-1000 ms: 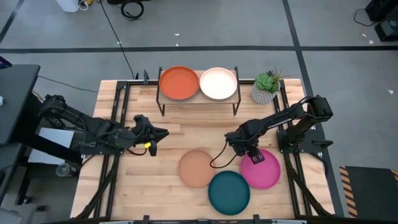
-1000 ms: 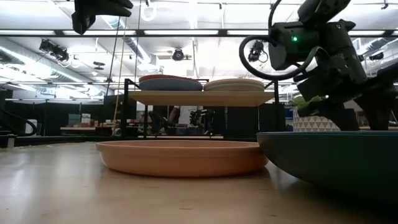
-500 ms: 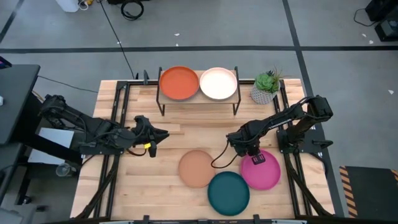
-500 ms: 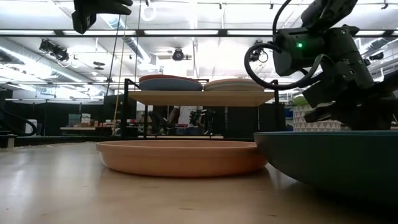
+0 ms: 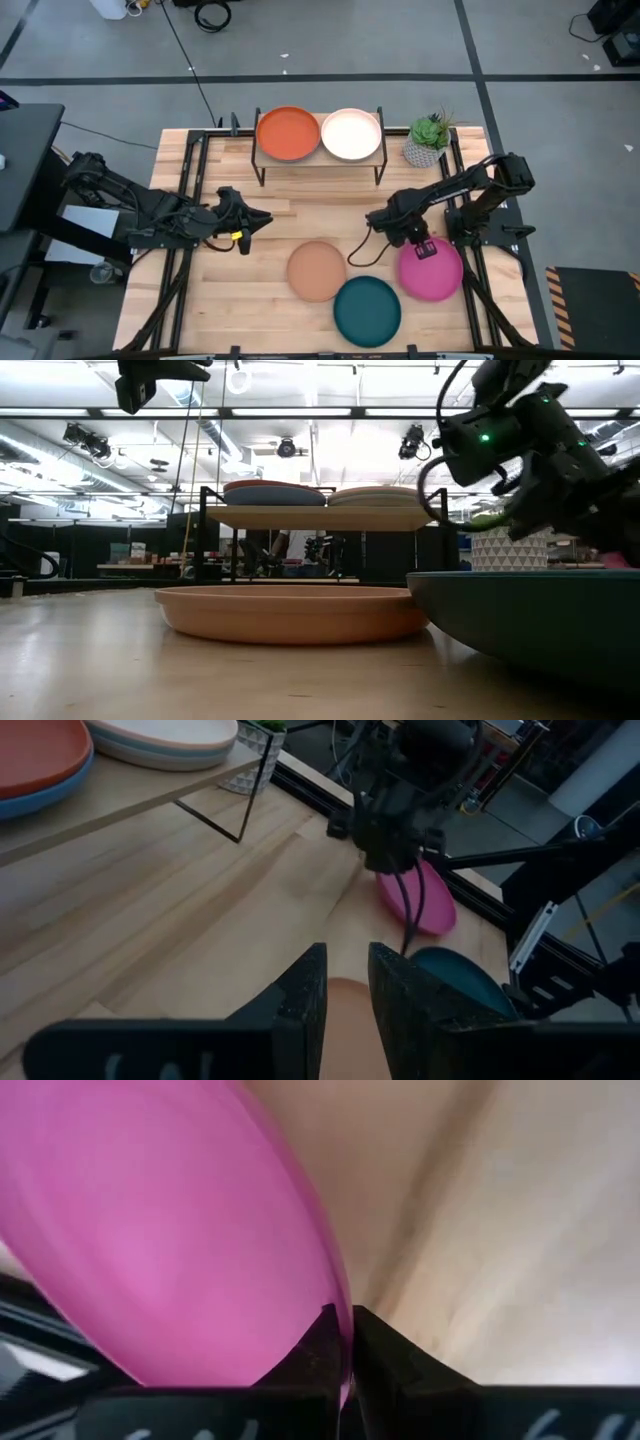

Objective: Place and stack plates onto a shelf
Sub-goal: Stack the pink plate on top of the orange plate on the shelf

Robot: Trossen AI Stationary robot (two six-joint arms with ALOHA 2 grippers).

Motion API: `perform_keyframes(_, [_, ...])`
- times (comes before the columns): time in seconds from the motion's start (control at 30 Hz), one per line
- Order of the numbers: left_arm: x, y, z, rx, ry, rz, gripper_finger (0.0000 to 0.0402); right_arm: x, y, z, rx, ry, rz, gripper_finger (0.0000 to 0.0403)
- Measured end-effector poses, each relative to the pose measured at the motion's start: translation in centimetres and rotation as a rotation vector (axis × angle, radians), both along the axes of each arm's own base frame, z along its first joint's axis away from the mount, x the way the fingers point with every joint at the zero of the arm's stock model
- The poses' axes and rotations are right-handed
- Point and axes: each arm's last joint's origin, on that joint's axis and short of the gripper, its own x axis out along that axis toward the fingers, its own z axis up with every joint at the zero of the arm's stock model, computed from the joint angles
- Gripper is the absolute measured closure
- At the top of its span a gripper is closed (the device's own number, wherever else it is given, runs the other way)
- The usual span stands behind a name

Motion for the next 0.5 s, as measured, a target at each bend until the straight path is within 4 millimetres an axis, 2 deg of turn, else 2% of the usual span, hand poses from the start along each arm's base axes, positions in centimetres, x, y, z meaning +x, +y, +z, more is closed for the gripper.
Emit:
perform_keyframes(0.33, [0.1, -0.2, 0.1, -0.019, -0.003, -0.053, 0.0317, 1.8, -2.5, 4.4, 0.046, 0.032, -0.221, 0.0377])
perform_keyframes(0.5, [0.2, -0.8, 2.5, 0.03, -0.07, -0.179, 0.0317, 3.3, -4.3, 7.8, 0.118, -0.025, -0.387, 0.0381])
